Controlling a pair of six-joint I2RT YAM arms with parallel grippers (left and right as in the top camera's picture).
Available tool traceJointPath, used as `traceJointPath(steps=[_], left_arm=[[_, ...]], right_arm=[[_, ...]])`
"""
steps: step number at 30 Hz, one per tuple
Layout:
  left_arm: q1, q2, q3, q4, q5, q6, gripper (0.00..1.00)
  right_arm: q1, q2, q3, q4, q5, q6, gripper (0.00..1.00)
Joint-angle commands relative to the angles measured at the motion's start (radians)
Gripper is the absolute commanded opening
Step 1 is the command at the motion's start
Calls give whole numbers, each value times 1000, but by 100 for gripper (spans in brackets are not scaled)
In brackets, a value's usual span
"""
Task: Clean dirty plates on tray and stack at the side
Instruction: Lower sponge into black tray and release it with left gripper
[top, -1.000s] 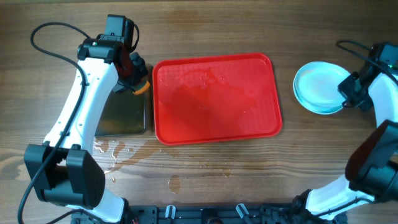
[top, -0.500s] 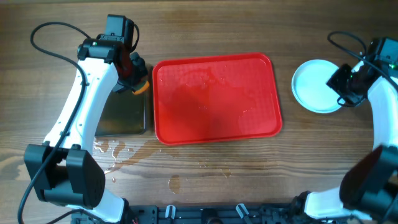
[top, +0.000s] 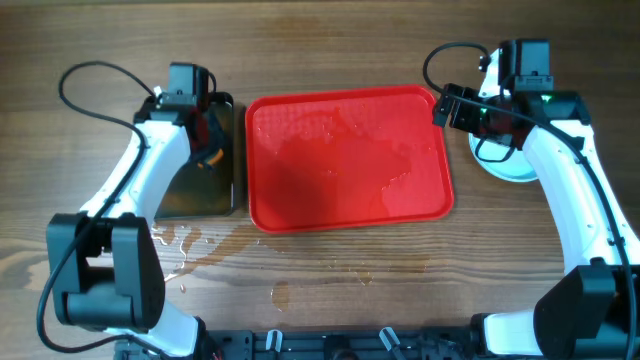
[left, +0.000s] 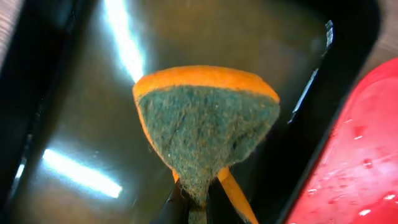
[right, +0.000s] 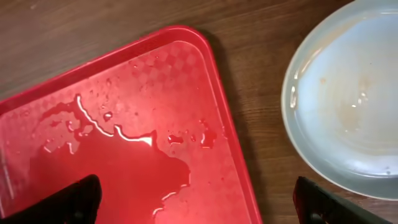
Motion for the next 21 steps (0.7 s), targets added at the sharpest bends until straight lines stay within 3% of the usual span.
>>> traceJointPath(steps=[1, 5, 7, 8, 9, 11, 12, 13, 21], left_arm=[[7, 7, -84, 61, -16, 19, 4], [7, 7, -151, 131, -17, 15, 4], [7, 7, -164, 143, -16, 15, 13], [7, 7, -166, 146, -16, 15, 23], [7, 7, -166, 146, -17, 15, 42], [7, 6, -166, 149, -17, 16, 67], [7, 6, -165, 151, -18, 16, 87], [7, 4, -159, 150, -21, 16, 100], [6, -209, 24, 2, -16, 19, 100]], right_arm=[[1, 8, 11, 3, 43, -2, 100], [2, 8, 11, 3, 43, -3, 100], [2, 8, 11, 3, 43, -3, 100], [2, 8, 11, 3, 43, -3, 100], [2, 8, 11, 3, 43, -2, 100], [1, 8, 11, 3, 48, -6, 100], [1, 8, 11, 3, 56, -6, 100], [0, 7, 11, 3, 62, -8, 100], [0, -140, 27, -17, 62, -33, 100]])
